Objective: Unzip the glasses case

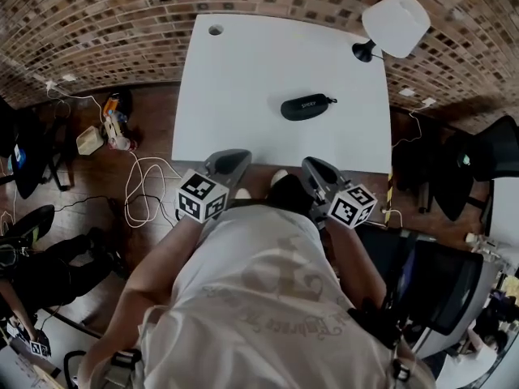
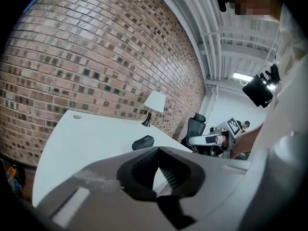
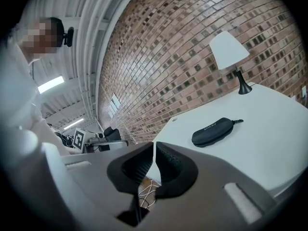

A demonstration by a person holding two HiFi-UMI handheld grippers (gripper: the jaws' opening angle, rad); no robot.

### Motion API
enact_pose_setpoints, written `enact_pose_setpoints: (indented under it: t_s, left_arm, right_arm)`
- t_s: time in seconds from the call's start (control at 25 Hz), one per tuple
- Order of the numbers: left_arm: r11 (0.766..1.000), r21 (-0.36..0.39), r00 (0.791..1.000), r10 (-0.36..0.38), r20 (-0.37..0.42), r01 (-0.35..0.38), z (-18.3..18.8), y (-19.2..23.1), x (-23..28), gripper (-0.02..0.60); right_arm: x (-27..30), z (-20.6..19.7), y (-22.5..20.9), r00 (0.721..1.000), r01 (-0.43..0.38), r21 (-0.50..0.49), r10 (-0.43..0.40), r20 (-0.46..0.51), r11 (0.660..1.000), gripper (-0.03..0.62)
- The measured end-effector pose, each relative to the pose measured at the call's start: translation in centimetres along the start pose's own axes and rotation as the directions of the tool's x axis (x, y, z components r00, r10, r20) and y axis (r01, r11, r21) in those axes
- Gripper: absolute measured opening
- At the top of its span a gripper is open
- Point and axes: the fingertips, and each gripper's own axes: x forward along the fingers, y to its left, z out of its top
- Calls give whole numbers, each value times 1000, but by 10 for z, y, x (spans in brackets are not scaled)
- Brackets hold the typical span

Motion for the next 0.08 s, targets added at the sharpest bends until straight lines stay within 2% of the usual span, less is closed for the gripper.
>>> enact_pose_setpoints:
  t_s: [0.08]
  left_arm:
    - [1000, -3, 1000, 2, -4, -2, -3, 0, 0, 5]
  right_arm:
    - [-2, -3, 0, 1000, 3, 3, -3, -1, 1000, 23]
